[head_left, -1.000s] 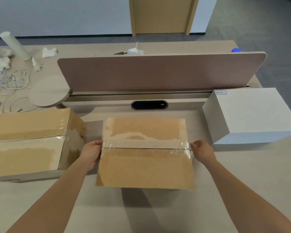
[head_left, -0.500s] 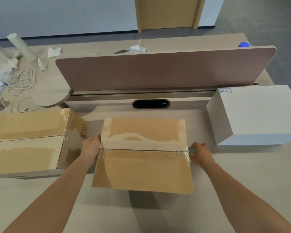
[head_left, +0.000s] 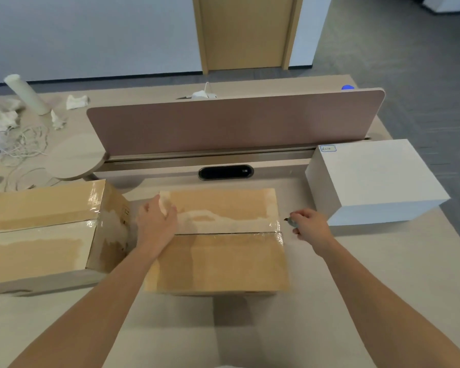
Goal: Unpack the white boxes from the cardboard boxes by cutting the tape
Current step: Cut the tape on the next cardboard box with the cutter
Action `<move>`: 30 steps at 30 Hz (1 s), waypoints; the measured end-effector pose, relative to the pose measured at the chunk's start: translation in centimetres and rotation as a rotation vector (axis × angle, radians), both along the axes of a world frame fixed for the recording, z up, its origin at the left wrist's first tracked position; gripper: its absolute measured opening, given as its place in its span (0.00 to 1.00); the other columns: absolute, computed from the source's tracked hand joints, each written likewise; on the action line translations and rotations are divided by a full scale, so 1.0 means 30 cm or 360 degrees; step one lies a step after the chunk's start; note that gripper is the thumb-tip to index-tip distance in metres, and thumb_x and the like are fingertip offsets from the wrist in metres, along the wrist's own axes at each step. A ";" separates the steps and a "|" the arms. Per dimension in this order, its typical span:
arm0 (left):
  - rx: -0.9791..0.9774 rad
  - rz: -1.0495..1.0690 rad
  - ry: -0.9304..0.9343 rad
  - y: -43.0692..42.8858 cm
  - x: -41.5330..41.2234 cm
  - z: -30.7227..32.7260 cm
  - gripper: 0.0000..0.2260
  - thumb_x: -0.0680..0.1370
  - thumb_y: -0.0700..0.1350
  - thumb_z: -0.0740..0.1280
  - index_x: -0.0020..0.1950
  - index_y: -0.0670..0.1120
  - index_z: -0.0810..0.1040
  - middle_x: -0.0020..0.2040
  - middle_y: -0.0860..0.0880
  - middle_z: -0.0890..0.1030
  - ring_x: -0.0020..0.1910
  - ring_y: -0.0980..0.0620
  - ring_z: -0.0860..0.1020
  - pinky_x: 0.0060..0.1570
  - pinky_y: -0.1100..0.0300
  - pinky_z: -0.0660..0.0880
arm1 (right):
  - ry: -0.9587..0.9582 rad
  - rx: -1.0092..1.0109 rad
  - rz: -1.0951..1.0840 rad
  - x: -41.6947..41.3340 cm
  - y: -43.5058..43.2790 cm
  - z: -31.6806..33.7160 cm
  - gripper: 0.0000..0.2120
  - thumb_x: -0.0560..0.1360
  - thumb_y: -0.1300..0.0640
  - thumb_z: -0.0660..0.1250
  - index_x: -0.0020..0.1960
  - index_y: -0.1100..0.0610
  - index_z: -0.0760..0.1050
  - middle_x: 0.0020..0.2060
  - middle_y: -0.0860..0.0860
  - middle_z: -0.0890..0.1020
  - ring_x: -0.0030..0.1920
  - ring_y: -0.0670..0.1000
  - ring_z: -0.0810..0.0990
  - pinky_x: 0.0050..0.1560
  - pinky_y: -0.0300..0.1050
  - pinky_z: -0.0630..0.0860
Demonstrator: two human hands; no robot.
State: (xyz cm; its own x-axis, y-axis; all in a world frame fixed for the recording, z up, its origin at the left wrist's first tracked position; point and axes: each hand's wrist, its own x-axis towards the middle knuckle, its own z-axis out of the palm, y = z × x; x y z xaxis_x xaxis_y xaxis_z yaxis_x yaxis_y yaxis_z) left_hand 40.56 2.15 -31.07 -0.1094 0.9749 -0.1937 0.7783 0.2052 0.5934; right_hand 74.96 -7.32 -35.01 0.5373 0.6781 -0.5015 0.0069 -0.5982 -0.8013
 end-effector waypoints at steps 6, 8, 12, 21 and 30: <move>-0.0062 -0.0245 0.0205 -0.005 0.081 0.007 0.26 0.83 0.57 0.57 0.79 0.52 0.59 0.80 0.42 0.53 0.78 0.37 0.53 0.74 0.39 0.58 | 0.0063 0.0138 -0.0075 -0.046 -0.080 0.091 0.07 0.77 0.61 0.65 0.50 0.64 0.78 0.38 0.54 0.80 0.30 0.50 0.75 0.35 0.44 0.73; -0.0004 -0.0322 0.0285 -0.014 0.111 0.008 0.25 0.82 0.57 0.57 0.78 0.52 0.61 0.80 0.42 0.51 0.78 0.37 0.50 0.74 0.39 0.55 | 0.0047 0.0143 -0.0031 -0.064 -0.105 0.112 0.05 0.77 0.60 0.65 0.49 0.62 0.78 0.40 0.54 0.80 0.31 0.50 0.76 0.36 0.44 0.74; 0.0094 -0.0553 0.0359 -0.031 0.193 0.003 0.23 0.81 0.56 0.59 0.75 0.50 0.64 0.78 0.40 0.53 0.77 0.37 0.48 0.74 0.41 0.51 | 0.0078 0.0153 -0.0059 -0.093 -0.153 0.136 0.02 0.77 0.60 0.66 0.47 0.58 0.77 0.44 0.54 0.81 0.33 0.51 0.76 0.37 0.43 0.75; 0.0205 -0.1034 0.0443 -0.015 0.527 0.041 0.32 0.80 0.63 0.56 0.78 0.46 0.61 0.77 0.46 0.65 0.78 0.42 0.57 0.76 0.48 0.54 | 0.0075 0.0235 0.0014 -0.096 -0.156 0.101 0.04 0.78 0.62 0.65 0.50 0.56 0.78 0.49 0.56 0.79 0.31 0.49 0.78 0.40 0.43 0.78; -0.0177 -0.0939 0.0944 -0.016 0.697 0.070 0.45 0.64 0.80 0.55 0.71 0.50 0.69 0.71 0.46 0.73 0.71 0.38 0.65 0.66 0.38 0.62 | 0.0038 0.0300 0.0254 -0.055 -0.121 0.056 0.06 0.79 0.61 0.62 0.53 0.57 0.76 0.42 0.49 0.80 0.28 0.45 0.78 0.32 0.35 0.74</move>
State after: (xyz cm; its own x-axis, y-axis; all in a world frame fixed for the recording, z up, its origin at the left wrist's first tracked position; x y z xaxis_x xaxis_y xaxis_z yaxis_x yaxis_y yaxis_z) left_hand 61.48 1.68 -28.96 0.2978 0.8828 -0.3633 0.9526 -0.2995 0.0530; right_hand 73.30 -10.95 -33.34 0.4055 0.8362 -0.3693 0.0688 -0.4307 -0.8998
